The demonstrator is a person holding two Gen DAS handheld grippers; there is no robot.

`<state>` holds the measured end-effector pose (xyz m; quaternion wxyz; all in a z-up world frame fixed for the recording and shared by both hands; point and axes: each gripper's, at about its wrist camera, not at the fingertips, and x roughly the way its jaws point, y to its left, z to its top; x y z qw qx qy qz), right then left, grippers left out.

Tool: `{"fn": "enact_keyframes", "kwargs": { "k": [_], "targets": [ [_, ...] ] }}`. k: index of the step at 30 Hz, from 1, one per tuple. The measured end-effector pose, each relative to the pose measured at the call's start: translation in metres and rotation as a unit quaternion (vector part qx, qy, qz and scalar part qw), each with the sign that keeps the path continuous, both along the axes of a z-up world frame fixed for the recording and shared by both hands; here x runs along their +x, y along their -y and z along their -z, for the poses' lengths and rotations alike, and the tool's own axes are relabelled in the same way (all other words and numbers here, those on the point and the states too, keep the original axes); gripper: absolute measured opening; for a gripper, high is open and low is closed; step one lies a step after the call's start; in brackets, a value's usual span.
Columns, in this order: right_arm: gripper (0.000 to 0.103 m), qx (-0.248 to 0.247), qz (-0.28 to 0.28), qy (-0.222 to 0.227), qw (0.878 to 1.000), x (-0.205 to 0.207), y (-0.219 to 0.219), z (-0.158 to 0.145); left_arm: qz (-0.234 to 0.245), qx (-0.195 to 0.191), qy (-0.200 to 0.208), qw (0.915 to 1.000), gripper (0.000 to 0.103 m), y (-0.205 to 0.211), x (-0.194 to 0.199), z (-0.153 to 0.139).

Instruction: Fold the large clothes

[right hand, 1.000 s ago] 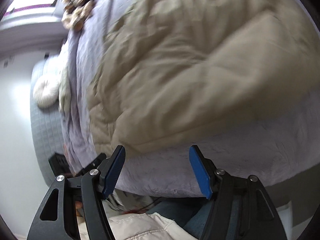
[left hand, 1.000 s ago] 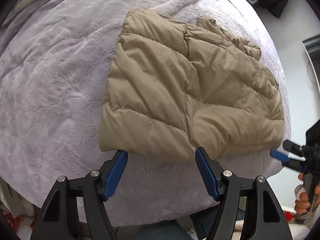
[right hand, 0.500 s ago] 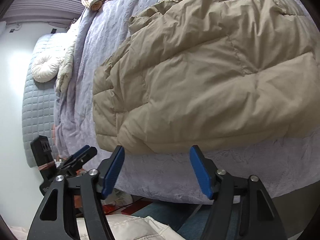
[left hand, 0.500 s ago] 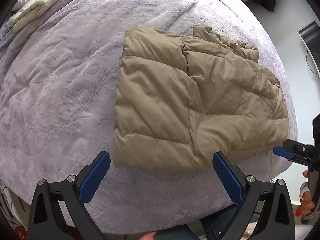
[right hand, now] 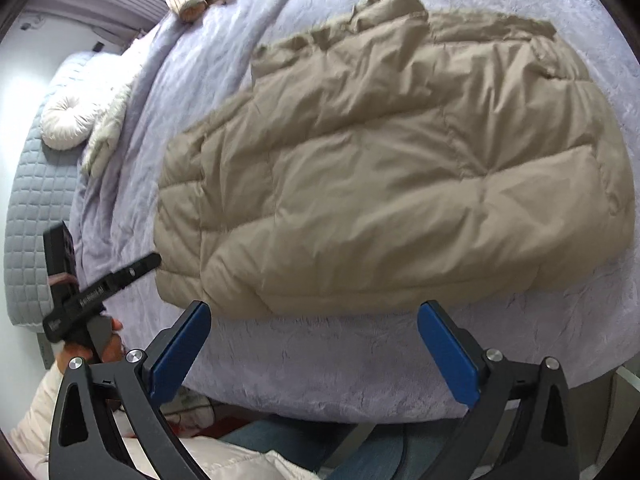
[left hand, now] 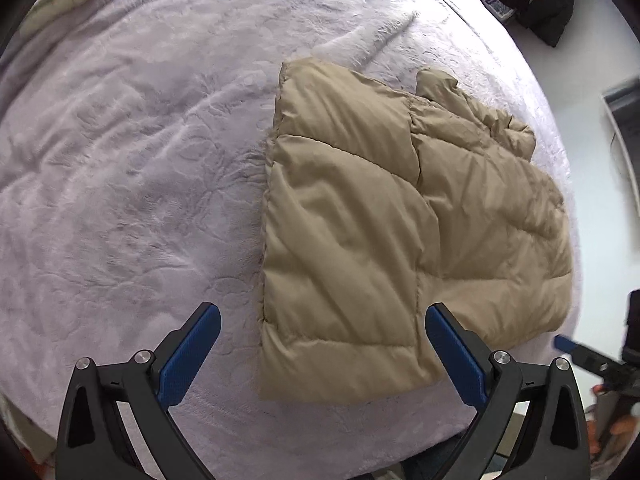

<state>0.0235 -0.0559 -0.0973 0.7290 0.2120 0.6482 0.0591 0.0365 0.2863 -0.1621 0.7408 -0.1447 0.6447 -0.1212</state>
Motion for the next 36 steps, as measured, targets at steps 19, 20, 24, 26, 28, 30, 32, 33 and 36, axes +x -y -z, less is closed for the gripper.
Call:
{"fn": "enact_keyframes", "kwargs": {
  "k": [19,20,24,26,28,30,32,33,36],
  "targets": [
    [0.103,-0.013,0.018,-0.033,0.999,0.006,0.023,0.012,0.057,-0.135,-0.034,0.9886,0.102,-0.007,0.069,0.062],
    [0.103,-0.014,0.018,-0.035,0.999,0.005,0.023,0.014,0.067,-0.148,-0.042,0.9858,0.102,-0.003,0.071,0.067],
    [0.103,-0.018,0.014,-0.044,0.999,0.005,0.021,0.02,0.105,-0.179,-0.077,0.9751,0.102,0.018,0.082,0.095],
    [0.103,-0.018,0.011,-0.045,0.999,0.005,0.02,0.021,0.108,-0.185,-0.082,0.9732,0.102,0.026,0.086,0.102],
    [0.103,-0.02,0.009,-0.044,0.999,0.007,0.019,0.022,0.111,-0.184,-0.083,0.9732,0.102,0.031,0.088,0.103],
    [0.103,-0.019,0.009,-0.041,0.999,0.009,0.019,0.021,0.113,-0.182,-0.078,0.9737,0.095,0.036,0.089,0.101],
    [0.103,-0.018,0.011,-0.034,0.999,0.012,0.018,0.018,0.118,-0.203,-0.074,0.9693,0.059,0.038,0.089,0.097],
    [0.103,-0.017,0.012,-0.026,0.999,0.015,0.019,0.015,0.114,-0.22,-0.077,0.9658,0.042,0.038,0.089,0.096],
    [0.103,-0.025,0.016,-0.001,1.0,0.023,0.021,0.006,0.107,-0.228,-0.063,0.9657,0.03,0.039,0.087,0.083]
  ]
}}
